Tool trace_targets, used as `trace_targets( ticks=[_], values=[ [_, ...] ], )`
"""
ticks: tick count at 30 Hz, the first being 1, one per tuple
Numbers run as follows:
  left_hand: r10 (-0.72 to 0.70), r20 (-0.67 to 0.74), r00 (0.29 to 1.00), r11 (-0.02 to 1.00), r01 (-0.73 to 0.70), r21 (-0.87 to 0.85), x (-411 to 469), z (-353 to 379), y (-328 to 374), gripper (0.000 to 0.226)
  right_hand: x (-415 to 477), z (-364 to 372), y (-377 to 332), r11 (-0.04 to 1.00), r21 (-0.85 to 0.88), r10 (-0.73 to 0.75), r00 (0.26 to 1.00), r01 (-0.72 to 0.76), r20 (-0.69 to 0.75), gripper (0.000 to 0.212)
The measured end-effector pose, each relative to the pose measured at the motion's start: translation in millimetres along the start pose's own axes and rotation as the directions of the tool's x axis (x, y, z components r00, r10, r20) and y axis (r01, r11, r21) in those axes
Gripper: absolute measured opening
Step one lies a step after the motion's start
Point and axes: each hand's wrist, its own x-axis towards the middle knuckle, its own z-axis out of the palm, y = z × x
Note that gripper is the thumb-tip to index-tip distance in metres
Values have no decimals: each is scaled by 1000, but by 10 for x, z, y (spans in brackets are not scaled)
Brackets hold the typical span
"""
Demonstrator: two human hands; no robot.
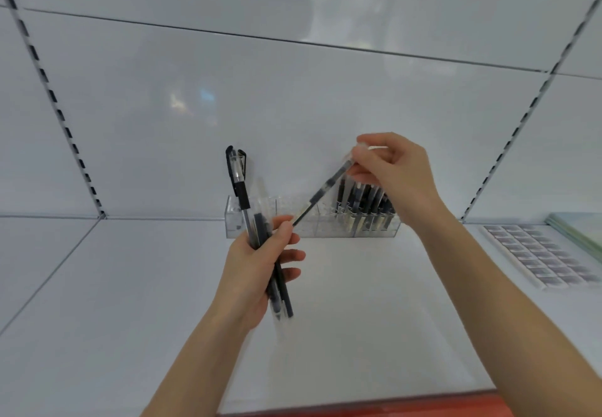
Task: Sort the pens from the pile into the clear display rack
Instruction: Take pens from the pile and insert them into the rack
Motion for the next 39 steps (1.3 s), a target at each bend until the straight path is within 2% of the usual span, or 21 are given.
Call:
trace_targets(
  ticks=[3, 5, 10, 15, 22, 25, 28, 29, 30, 32, 34, 37, 39],
  values=[
    [-21, -22, 1000, 1000, 21, -3, 19, 8, -18, 11, 128, -223, 77, 978, -183, -130, 976, 97, -177, 17],
    [-43, -23, 999, 999, 43, -15, 27, 25, -36, 12, 189, -279, 141, 937, -325, -198, 961, 128, -194, 20],
    [-91, 0, 996, 995, 91, -34, 44, 35, -47, 8, 314, -183, 252, 880, -441, -242, 966, 178, -94, 26],
    [-76, 2, 997, 993, 75, -88, 54, -15, -52, 13, 374, -112, 349, 749, -619, -252, 966, 236, 64, 27],
    [-32, 1, 999, 992, 32, -120, 56, -75, -44, 10, 467, -93, 442, 448, -836, -243, 943, 318, 228, 23],
    [-32, 25, 999, 991, 35, -133, 43, -80, -43, 9, 443, -113, 443, 446, -845, -211, 952, 294, 220, 24],
    [-40, 24, 999, 988, 43, -147, 15, -83, -32, 8, 372, -85, 396, 397, -869, -194, 953, 294, 234, 23],
    [-43, 23, 999, 987, 46, -154, 10, -82, -26, 7, 329, -65, 389, 407, -865, -209, 952, 294, 225, 23],
    [-45, 23, 999, 986, 48, -159, 6, -82, -21, 6, 263, -39, 362, 464, -839, -229, 954, 284, 196, 27],
    [-40, 37, 998, 986, 46, -159, -1, -85, -13, 5, 78, 48, 257, 686, -684, -237, 965, 249, 113, 24],
    [-26, 48, 999, 988, 33, -150, -6, -83, -16, 5, -119, 155, 134, 869, -463, -117, 982, 172, 146, 9],
    [-12, 68, 998, 991, 21, -133, -18, -69, -23, 4, -331, 287, 51, 953, -300, 62, 941, 44, 334, 3],
    [-9, 83, 997, 994, 19, -110, -27, -71, -33, 6, -378, 332, 55, 973, -229, 77, 918, 16, 390, 4]
  ],
)
